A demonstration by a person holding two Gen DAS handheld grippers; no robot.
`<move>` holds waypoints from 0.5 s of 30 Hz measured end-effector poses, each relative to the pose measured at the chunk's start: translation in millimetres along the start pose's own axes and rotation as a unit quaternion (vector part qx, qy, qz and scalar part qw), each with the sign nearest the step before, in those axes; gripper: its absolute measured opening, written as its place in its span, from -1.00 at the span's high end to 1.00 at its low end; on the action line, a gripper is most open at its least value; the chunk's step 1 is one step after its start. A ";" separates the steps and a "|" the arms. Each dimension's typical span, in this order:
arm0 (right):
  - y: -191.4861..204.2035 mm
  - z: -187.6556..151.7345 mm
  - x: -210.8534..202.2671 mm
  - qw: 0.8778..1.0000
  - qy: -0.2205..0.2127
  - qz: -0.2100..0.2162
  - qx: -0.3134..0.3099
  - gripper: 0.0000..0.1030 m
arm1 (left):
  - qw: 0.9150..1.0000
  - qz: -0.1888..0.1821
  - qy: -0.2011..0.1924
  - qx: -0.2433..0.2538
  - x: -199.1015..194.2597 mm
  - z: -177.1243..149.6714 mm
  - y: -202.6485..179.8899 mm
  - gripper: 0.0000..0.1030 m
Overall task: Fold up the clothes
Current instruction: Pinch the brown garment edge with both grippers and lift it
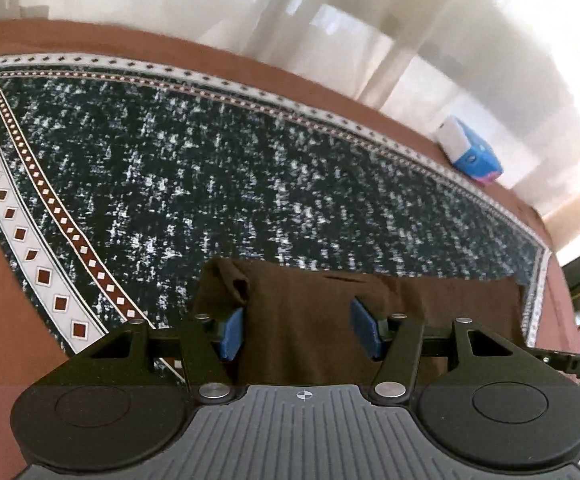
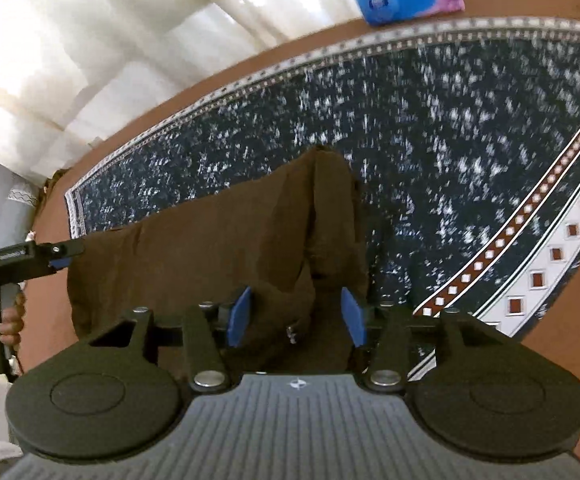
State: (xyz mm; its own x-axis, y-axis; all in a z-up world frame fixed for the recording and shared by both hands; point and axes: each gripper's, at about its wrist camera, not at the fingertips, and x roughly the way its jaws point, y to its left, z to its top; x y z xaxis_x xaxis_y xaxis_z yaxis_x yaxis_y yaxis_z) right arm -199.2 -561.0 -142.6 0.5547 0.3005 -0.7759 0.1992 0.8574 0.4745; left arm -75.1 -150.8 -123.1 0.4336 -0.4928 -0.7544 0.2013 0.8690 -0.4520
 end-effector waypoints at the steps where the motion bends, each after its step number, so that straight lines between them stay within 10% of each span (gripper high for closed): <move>1: -2.3 0.2 2.2 1.000 0.005 0.006 0.004 -0.06 | 1.000 0.001 0.001 -0.004 2.6 0.5 0.8 -0.35; 4: -0.8 -2.6 3.0 1.000 0.012 0.020 0.005 -0.05 | 1.000 0.005 0.003 -0.015 10.5 1.8 3.2 -0.18; 5: -0.6 -2.5 5.1 0.999 0.016 0.027 0.006 0.08 | 1.000 0.012 0.000 -0.019 12.5 3.2 5.2 0.49; 6: -0.4 -2.3 6.9 0.999 0.019 0.033 0.008 0.57 | 0.999 0.021 -0.005 -0.029 14.1 4.9 9.7 0.68; 9: 4.3 -0.7 -0.8 0.999 0.005 0.051 0.003 0.87 | 0.998 0.027 -0.011 -0.057 19.3 5.5 20.5 0.74; 15: -9.7 -5.2 12.3 1.000 0.018 0.024 0.004 0.86 | 0.999 0.024 -0.022 -0.042 20.8 3.4 20.2 0.71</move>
